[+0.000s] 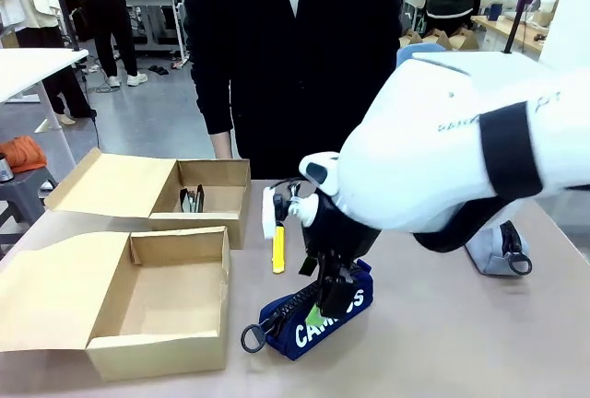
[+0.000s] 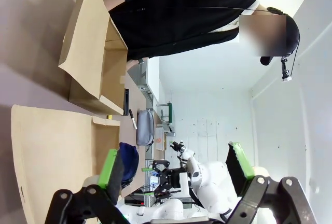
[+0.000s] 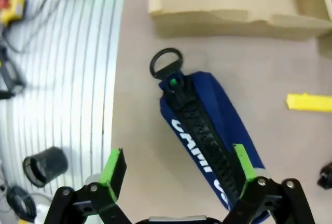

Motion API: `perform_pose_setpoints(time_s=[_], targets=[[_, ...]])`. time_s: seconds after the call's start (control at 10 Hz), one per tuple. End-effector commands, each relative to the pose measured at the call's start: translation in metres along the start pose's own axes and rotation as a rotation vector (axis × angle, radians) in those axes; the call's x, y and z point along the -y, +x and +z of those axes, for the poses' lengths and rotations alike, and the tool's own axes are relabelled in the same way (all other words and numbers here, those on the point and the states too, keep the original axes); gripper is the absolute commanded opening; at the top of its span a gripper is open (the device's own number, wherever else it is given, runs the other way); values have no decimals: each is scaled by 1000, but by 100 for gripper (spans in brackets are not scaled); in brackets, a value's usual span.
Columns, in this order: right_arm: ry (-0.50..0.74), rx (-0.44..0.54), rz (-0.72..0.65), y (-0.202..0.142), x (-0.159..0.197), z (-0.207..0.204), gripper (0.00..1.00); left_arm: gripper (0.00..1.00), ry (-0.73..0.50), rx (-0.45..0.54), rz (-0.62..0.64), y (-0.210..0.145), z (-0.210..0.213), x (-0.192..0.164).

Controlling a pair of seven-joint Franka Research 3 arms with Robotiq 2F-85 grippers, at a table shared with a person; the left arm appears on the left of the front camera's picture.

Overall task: Place items inside the box.
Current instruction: Pick up a Pencil pouch or Stapler and place it inside the Mailer Box closest to the robot.

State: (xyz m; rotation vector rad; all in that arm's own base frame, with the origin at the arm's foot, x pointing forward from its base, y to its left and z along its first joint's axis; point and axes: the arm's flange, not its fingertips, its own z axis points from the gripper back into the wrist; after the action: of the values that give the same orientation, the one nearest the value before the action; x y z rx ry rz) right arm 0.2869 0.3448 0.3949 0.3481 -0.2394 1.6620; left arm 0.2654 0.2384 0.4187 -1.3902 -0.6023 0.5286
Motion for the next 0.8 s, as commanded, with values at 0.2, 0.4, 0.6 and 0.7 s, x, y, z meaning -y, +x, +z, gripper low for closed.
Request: perform_pose_setpoints(time_s=[0.2, 0.4, 0.6, 0.7], targets=[[-26, -89, 130, 0, 41, -36, 100, 100, -22, 3, -20, -1, 0, 1], [-34, -92, 180, -5, 52, -56, 100, 100, -22, 3, -20, -1, 0, 1], [-15, -177, 156, -13, 51, -63, 100, 100, -22, 3, -20, -1, 0, 1], [-28, -174, 151, -14, 50, -60, 100, 100, -22, 3, -20, -1, 0, 1]])
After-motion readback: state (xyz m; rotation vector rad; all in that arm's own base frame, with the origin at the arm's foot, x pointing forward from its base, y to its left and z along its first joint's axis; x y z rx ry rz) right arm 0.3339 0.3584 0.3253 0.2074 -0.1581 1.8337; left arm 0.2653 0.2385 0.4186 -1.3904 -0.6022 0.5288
